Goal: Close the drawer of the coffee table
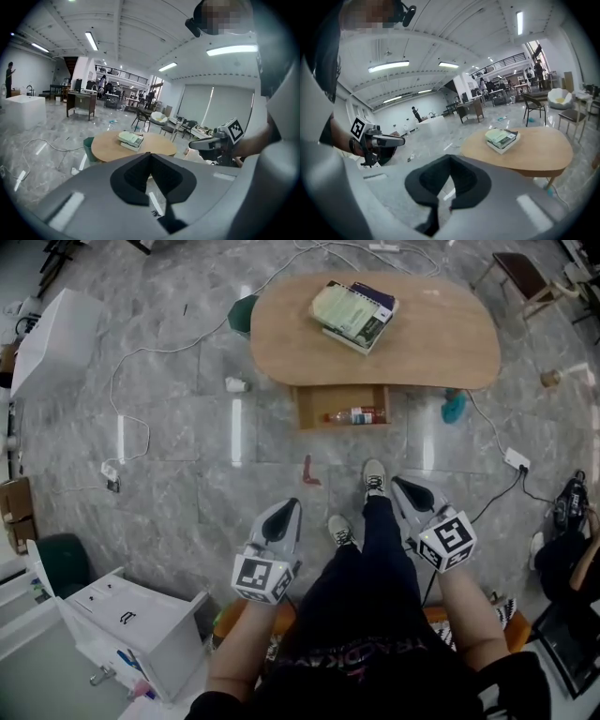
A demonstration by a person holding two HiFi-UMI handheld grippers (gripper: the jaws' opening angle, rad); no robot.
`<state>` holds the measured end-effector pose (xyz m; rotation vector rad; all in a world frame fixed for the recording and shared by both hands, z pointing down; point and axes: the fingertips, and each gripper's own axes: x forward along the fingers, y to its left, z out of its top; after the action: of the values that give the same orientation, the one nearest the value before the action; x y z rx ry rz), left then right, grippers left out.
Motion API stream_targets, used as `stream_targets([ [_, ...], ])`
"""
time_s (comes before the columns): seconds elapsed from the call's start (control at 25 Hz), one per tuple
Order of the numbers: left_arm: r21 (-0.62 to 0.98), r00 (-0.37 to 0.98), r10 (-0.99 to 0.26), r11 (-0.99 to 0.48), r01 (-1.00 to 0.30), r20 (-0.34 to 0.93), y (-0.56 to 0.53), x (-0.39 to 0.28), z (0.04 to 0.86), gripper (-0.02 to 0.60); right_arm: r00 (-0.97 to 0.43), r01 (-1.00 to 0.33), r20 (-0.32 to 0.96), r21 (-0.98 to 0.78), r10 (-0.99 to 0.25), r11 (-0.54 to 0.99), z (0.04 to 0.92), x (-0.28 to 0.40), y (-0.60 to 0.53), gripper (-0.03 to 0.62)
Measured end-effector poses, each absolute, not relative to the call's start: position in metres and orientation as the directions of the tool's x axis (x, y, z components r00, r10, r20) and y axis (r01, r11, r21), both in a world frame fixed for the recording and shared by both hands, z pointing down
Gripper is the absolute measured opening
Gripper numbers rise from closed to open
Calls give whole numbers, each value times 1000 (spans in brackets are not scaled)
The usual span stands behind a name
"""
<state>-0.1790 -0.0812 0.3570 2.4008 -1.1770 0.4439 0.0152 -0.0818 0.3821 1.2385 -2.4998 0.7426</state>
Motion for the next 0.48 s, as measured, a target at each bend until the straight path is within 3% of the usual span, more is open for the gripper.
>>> stream_targets([
  [0.48, 201, 503, -713, -469, -860, 488, -149, -201, 542, 5, -615, -772, 509, -234, -602, 590, 552, 19, -150, 0],
])
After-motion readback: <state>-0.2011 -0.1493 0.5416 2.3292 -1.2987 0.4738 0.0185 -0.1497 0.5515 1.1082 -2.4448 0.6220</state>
